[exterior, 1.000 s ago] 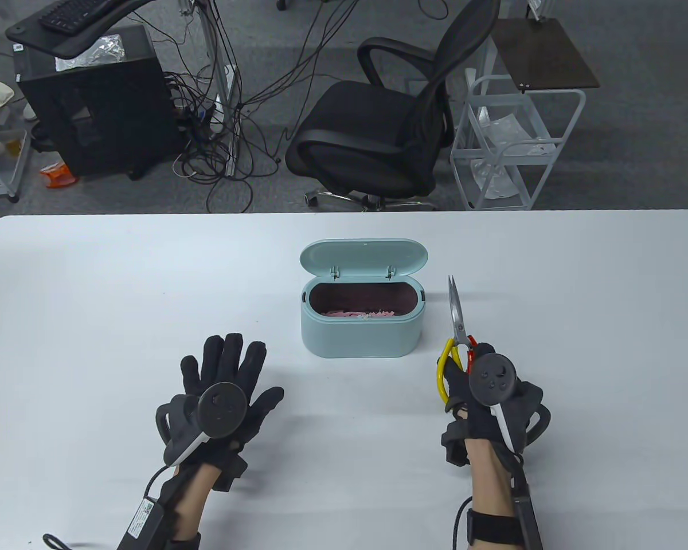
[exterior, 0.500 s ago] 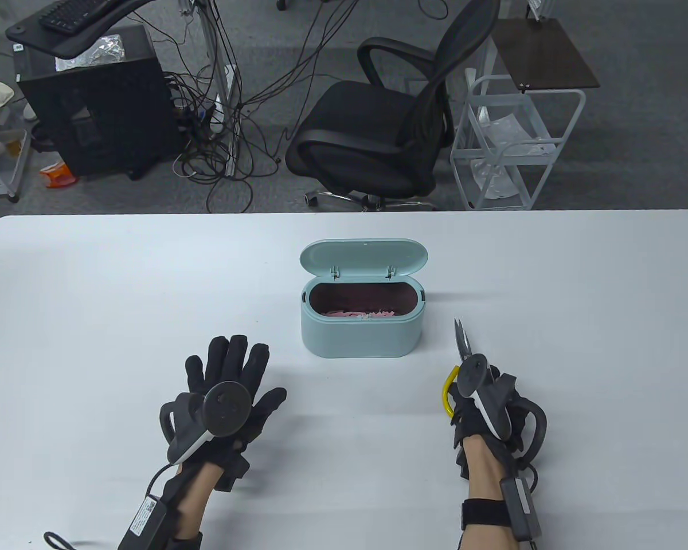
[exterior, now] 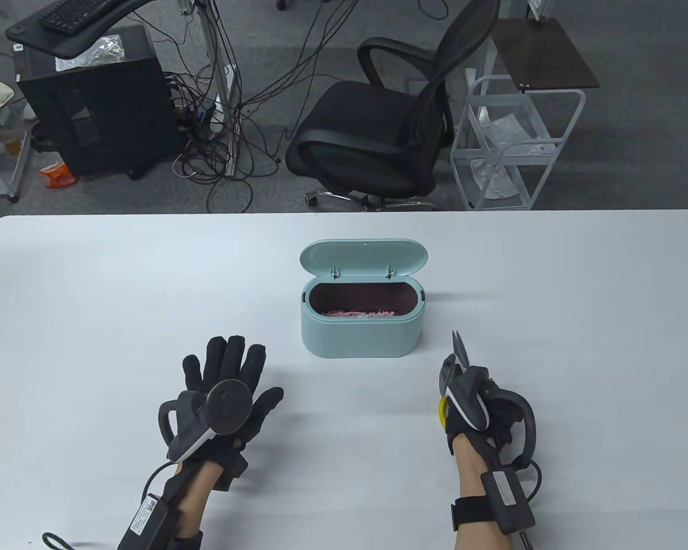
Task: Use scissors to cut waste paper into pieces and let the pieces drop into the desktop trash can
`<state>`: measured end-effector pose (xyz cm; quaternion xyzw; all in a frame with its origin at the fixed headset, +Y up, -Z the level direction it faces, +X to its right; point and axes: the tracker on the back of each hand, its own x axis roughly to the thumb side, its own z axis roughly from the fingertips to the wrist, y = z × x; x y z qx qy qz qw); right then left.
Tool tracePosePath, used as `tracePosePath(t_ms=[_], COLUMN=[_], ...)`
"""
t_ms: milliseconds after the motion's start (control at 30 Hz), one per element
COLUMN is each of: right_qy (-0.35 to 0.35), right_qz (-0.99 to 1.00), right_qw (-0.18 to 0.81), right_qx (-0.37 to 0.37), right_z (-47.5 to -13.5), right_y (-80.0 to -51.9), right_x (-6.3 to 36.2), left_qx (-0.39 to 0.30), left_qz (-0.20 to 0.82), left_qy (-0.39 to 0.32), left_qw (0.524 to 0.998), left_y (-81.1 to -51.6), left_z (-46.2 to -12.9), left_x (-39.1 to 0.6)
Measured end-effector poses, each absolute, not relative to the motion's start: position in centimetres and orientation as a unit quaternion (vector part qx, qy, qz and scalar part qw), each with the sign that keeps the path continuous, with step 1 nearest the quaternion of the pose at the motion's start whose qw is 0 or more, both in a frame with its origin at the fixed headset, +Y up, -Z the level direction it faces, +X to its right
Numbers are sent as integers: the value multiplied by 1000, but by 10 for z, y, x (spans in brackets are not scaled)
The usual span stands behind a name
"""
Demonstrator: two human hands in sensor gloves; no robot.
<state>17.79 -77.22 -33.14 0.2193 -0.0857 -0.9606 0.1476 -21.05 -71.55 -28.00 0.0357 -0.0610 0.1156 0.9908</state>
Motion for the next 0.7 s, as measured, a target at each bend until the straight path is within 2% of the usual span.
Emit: tracePosePath(t_ms=[167,300,467,600,700], right_qy=[-104,-31,96,138,149], right_qz=[-961,-977,-988,-989,-987], right_qw=[114,54,-3,-39,-47], right_qx=[231,205,125,48,-37], right_z=[-329,-324,-311,-304,-311], right_y=[-765,-735,-686,-656,-632], right_x=[180,173,138,104,78], left_qx=[38,38,35,35,21], left_qz=[116,115,112,111,109], left_qy=[-66,-72,-76,-83,-91], left_qw=[990,990,990,990,990], left_y=[-715,-715,-716,-716,-716], left_z=[-280,-281,-280,-279,-278], left_x=[-210,-209,-207,-205,-204])
